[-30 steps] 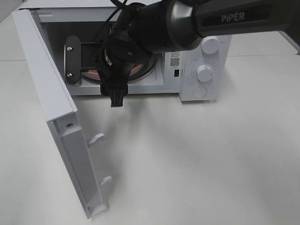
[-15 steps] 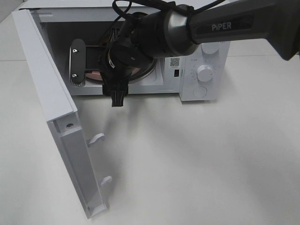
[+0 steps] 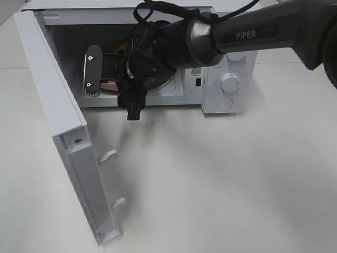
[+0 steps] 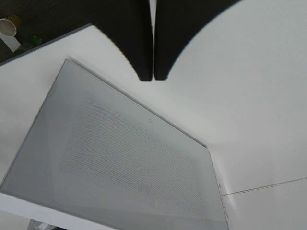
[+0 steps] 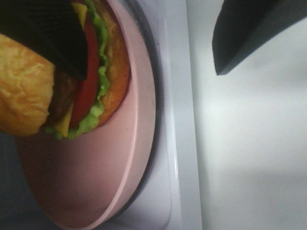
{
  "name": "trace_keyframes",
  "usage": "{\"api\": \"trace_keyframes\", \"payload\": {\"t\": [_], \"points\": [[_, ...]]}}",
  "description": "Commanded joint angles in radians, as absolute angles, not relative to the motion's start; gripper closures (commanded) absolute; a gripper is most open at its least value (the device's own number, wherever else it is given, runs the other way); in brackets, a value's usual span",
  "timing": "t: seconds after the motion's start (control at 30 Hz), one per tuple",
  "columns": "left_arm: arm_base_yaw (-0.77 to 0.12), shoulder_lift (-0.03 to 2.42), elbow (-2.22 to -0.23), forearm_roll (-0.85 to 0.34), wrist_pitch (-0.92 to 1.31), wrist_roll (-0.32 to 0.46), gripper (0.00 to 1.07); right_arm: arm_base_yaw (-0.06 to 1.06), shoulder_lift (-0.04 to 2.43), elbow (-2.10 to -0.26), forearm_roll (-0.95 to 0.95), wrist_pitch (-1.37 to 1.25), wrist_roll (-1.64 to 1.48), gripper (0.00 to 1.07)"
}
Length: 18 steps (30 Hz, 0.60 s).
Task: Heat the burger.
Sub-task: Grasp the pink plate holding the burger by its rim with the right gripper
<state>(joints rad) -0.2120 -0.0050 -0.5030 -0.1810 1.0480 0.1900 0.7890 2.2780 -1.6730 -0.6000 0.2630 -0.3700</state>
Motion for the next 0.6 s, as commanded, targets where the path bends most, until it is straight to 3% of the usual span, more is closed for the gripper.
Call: {"api": "trace_keyframes", "payload": {"t": [0.03, 0.6], "points": [[-0.212, -0.022, -0.5, -0.19, 1.038, 0.185, 1.06, 0.787, 2.289, -1.68, -0.611, 0.251, -0.36, 0.4], [-0.212, -0.022, -0.5, -0.19, 1.038, 0.185, 1.06, 0.787, 2.324, -1.68, -0.61, 0.242, -0.367, 0.51]]}}
